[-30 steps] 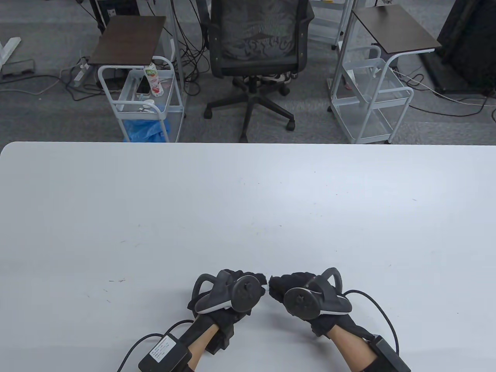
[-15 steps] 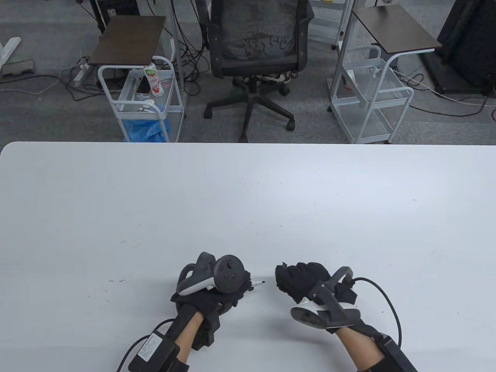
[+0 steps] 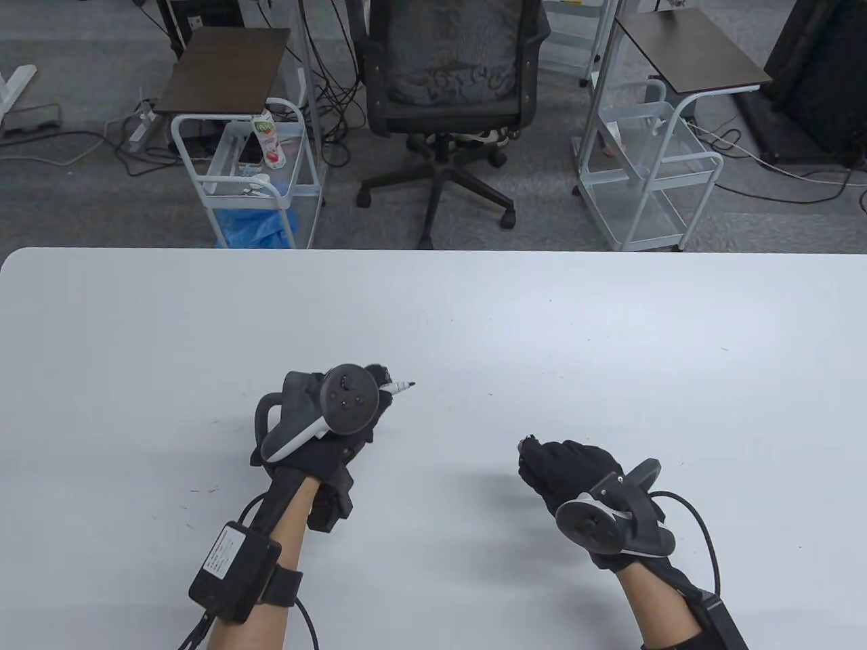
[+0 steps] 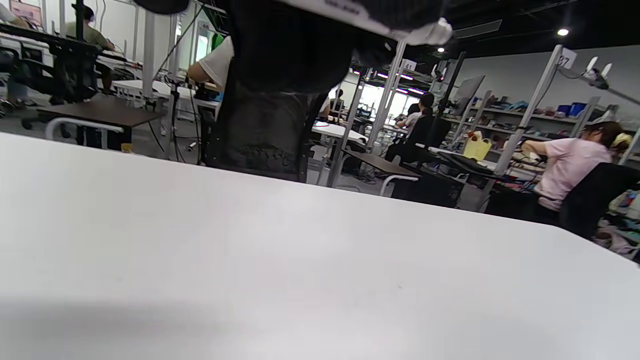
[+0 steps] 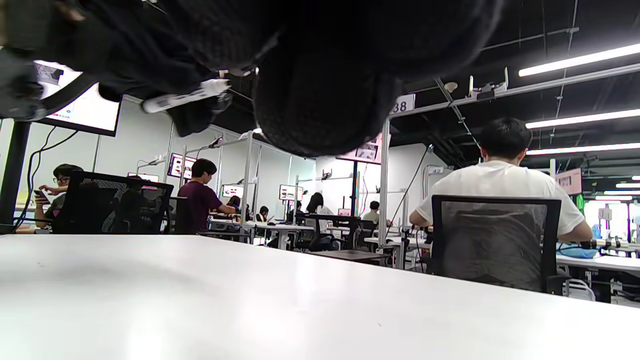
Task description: Remove marker cap from marker with right hand
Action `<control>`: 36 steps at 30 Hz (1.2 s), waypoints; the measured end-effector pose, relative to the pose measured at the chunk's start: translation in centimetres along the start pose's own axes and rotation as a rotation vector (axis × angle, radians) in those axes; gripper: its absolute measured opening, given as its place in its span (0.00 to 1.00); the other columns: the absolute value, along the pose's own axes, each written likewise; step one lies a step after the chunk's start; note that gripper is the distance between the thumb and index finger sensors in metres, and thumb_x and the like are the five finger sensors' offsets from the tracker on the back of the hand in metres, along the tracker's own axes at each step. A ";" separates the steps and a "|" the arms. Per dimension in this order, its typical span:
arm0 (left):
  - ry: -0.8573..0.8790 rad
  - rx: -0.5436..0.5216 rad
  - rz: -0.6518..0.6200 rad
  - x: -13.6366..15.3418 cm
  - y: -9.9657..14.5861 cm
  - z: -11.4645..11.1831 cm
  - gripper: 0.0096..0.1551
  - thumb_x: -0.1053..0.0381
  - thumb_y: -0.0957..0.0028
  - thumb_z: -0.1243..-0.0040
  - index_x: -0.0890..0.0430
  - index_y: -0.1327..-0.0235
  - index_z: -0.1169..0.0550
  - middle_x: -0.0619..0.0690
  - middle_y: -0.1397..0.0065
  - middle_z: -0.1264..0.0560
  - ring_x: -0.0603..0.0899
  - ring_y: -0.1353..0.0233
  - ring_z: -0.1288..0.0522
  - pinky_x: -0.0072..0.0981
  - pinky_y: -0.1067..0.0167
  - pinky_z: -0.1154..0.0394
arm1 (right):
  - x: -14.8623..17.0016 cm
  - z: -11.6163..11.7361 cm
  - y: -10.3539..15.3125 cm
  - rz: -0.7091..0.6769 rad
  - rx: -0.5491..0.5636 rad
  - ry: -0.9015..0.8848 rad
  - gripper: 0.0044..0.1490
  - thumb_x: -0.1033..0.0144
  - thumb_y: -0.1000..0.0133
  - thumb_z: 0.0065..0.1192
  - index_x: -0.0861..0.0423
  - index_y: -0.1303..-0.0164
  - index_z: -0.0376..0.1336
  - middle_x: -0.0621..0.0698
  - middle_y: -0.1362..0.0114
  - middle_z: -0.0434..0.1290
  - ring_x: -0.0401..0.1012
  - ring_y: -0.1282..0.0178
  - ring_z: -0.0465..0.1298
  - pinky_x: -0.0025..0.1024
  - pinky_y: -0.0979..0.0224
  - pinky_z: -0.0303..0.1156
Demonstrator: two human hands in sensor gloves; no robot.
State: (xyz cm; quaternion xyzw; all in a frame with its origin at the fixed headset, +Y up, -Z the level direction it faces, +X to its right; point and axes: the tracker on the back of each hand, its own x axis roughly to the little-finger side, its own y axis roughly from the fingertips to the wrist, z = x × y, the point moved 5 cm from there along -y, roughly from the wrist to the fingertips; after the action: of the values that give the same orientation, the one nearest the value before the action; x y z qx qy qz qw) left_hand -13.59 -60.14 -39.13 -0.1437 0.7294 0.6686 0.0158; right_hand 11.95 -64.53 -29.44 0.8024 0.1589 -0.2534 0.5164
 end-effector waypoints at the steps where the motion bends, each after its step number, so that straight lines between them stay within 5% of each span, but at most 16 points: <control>1: -0.009 0.006 0.013 0.1 -0.9 0.2 0.30 0.48 0.41 0.50 0.51 0.24 0.31 0.45 0.28 0.25 0.54 0.28 0.27 0.63 0.18 0.42 | 0.0 0.1 0.0 -0.003 -0.003 -0.004 0.30 0.58 0.41 0.54 0.59 0.33 0.69 0.48 0.44 0.81 0.38 0.54 0.81 0.29 0.48 0.77; 7: -0.162 -0.037 0.043 0.7 -6.1 -1.3 0.30 0.47 0.45 0.44 0.46 0.27 0.30 0.42 0.27 0.26 0.52 0.27 0.27 0.63 0.18 0.40 | 0.6 0.8 -0.1 0.022 -0.049 -0.056 0.31 0.58 0.41 0.55 0.59 0.32 0.69 0.48 0.44 0.81 0.38 0.53 0.81 0.30 0.48 0.77; 18: -0.236 0.197 0.122 2.7 -12.2 -12.6 0.28 0.45 0.48 0.41 0.41 0.31 0.28 0.41 0.27 0.27 0.52 0.25 0.29 0.62 0.17 0.42 | 1.1 1.0 -0.2 0.031 -0.072 -0.081 0.31 0.57 0.41 0.55 0.58 0.32 0.68 0.49 0.43 0.81 0.39 0.53 0.81 0.30 0.47 0.78; 26: -0.320 0.251 0.131 3.4 -12.8 -15.7 0.27 0.45 0.49 0.41 0.40 0.33 0.27 0.40 0.28 0.27 0.51 0.26 0.29 0.61 0.17 0.42 | 1.7 1.3 -0.2 0.046 -0.090 -0.102 0.31 0.57 0.41 0.55 0.58 0.32 0.69 0.49 0.43 0.81 0.39 0.52 0.81 0.31 0.47 0.78; 36: -0.382 0.255 0.118 3.2 -12.3 -16.1 0.32 0.42 0.49 0.42 0.39 0.29 0.32 0.42 0.23 0.31 0.52 0.23 0.32 0.61 0.17 0.42 | 1.6 1.3 -0.1 0.020 -0.081 -0.122 0.31 0.57 0.41 0.56 0.58 0.32 0.69 0.49 0.43 0.81 0.39 0.53 0.81 0.30 0.47 0.78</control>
State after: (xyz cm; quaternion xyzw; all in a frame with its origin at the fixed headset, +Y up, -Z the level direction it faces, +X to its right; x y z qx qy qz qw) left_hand -11.13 -77.32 -50.03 0.0314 0.7989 0.5859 0.1324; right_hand 12.91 -65.65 -30.88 0.7653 0.1294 -0.2901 0.5598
